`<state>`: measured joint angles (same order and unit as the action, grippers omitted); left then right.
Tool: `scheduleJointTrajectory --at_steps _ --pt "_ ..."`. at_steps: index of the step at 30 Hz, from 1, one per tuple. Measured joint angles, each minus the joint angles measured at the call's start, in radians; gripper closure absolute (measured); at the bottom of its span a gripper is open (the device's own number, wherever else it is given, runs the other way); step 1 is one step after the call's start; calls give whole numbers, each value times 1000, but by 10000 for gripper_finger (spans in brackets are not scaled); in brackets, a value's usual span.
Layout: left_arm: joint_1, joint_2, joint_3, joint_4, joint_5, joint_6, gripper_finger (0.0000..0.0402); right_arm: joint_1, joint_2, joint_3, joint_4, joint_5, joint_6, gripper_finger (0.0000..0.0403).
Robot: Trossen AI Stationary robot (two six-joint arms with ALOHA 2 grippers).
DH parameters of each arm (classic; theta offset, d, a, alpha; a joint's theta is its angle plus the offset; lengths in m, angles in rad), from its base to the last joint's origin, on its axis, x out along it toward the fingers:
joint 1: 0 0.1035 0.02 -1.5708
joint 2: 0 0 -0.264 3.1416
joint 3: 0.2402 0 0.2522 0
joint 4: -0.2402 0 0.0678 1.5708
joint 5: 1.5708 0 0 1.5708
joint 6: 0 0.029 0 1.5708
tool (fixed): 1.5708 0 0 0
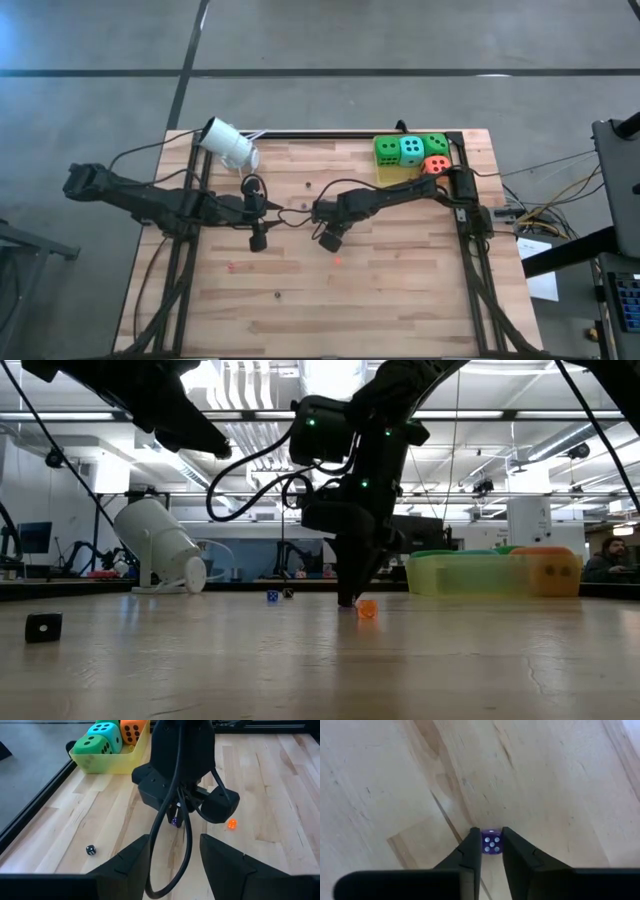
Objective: Pick & Place Dice
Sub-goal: Put the small purple dice into the yellow bin
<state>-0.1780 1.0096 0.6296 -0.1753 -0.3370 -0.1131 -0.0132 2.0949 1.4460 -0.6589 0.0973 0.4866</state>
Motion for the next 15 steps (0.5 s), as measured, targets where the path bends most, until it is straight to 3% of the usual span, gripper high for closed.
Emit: scheduleJointTrajectory --at_steps 8,15 --pt "0 0 0 0 0 -3 225 0 -7 0 -25 21 -32 362" --pt "-1 0 0 0 -1 -2 226 0 -79 0 -130 114 -30 359"
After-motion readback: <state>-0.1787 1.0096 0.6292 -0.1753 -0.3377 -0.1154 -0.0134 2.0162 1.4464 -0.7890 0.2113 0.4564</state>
